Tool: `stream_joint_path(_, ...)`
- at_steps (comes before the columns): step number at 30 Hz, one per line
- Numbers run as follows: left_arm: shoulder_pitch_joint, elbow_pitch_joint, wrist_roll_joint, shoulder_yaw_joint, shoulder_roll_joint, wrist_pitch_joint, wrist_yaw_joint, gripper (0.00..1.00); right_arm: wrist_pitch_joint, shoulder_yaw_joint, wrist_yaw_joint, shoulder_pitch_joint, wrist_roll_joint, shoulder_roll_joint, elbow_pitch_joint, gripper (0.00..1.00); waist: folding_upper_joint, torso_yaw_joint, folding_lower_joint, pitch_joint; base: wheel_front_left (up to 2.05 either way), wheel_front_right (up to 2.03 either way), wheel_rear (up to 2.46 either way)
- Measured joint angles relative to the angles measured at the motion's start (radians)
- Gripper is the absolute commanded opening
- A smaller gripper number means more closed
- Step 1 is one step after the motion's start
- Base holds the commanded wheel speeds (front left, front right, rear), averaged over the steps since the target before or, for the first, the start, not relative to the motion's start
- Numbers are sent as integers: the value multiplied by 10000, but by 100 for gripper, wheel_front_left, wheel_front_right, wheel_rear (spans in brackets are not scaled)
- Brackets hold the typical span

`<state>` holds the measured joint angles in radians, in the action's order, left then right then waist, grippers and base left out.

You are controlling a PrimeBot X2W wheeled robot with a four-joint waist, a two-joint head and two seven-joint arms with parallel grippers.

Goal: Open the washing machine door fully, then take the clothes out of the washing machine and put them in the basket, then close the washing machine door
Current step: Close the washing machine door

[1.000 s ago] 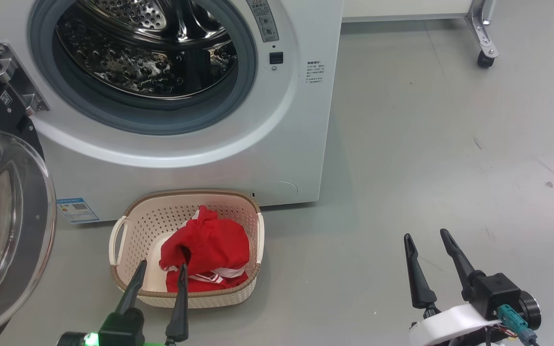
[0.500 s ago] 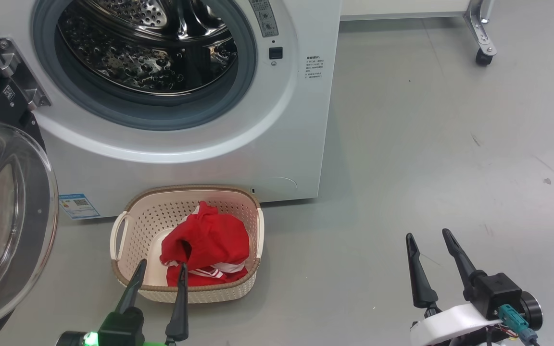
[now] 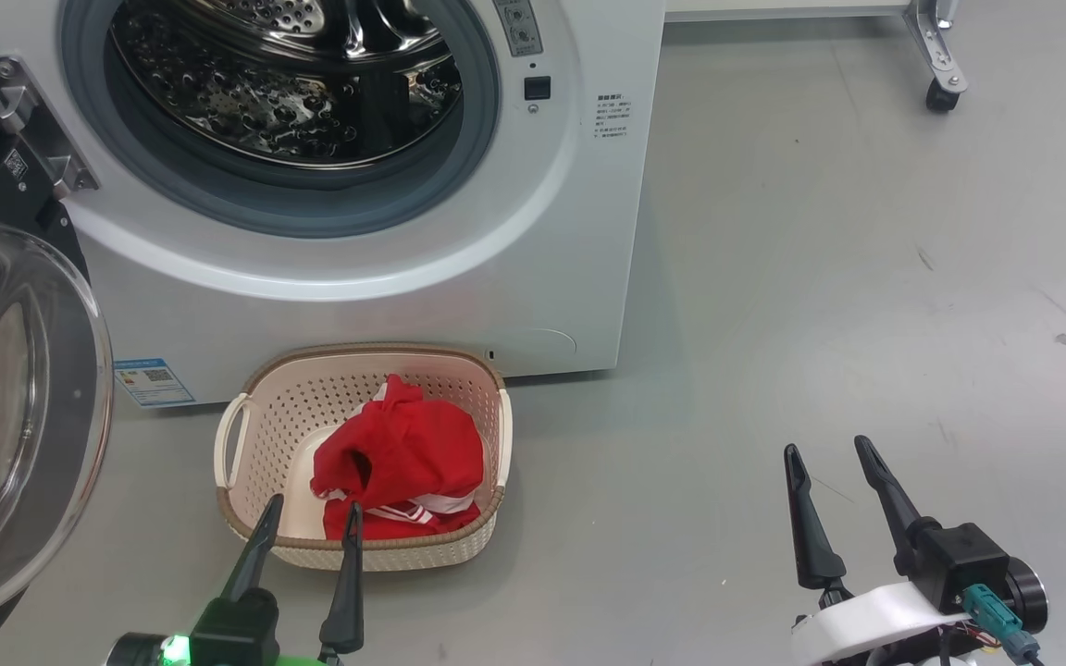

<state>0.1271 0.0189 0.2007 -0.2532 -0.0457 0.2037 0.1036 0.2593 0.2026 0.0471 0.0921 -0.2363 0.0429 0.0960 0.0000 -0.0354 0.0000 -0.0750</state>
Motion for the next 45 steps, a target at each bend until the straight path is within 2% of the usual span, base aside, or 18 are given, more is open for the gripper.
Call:
stream_joint_path(9, -23, 8, -4, -54, 0, 0, 0, 100, 0, -245, 71, 1, 48, -4, -4, 100, 0, -234, 0, -44, 0, 0, 0)
stream_joint_path(18, -36, 21, -2, -54, 0, 0, 17, 100, 0, -380, 67, 12, 117, 27, -111, 100, 0, -880, 0, -56, 0, 0, 0)
stream_joint_path(45, -52, 58, 495, -71, 0, 174, 71, 100, 0, -414, -153, 51, 453, 71, -251, 100, 0, -4133, 0, -225, 0, 0, 0)
